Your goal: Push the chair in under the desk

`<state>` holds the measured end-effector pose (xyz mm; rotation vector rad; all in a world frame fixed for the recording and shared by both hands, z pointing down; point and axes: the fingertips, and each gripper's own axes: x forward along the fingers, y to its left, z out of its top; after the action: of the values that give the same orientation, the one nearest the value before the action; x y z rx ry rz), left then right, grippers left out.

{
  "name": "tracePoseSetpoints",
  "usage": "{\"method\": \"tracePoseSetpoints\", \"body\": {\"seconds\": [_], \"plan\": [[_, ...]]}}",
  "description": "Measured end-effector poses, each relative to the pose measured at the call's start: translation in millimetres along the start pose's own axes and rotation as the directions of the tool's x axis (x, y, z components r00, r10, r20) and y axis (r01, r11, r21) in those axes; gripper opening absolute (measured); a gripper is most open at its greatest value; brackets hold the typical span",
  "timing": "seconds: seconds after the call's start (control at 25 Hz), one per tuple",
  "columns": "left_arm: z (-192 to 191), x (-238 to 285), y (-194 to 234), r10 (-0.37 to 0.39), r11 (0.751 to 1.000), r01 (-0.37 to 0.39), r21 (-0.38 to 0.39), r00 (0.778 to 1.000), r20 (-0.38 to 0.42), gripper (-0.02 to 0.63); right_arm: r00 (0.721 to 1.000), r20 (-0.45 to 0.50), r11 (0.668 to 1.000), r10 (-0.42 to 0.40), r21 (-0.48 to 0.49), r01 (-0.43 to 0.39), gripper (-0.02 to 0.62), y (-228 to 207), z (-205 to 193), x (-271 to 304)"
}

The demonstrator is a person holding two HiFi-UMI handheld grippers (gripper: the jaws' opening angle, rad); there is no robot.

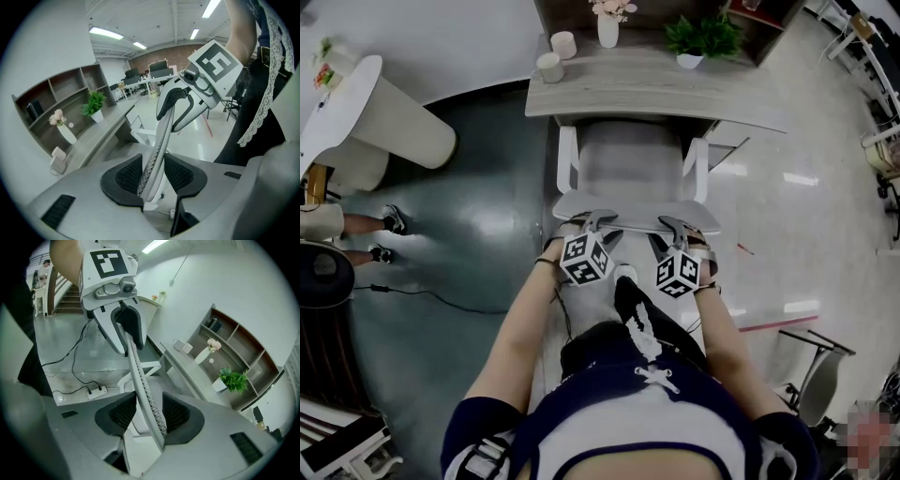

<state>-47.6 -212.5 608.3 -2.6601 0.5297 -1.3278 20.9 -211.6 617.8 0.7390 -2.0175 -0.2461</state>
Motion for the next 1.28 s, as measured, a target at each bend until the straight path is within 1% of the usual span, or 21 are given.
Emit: {"method": "tracePoseSetpoints", "body": {"seconds": [0.92,1.28], "plan": [[7,21,41,0.047,0.999,-0.047,-0.005,0.999,-0.015,0.160,1.000,0.009,1.000,0.018,-0.024,-0.017,0.156,-40,1,25],[14,34,64,0.059,0.998,-0.059,-0.014,0.998,-0.022,0.160,1.000,0.015,0.999,0.023,-0.040,-0.022,0.156,-65,-2,37]]}}
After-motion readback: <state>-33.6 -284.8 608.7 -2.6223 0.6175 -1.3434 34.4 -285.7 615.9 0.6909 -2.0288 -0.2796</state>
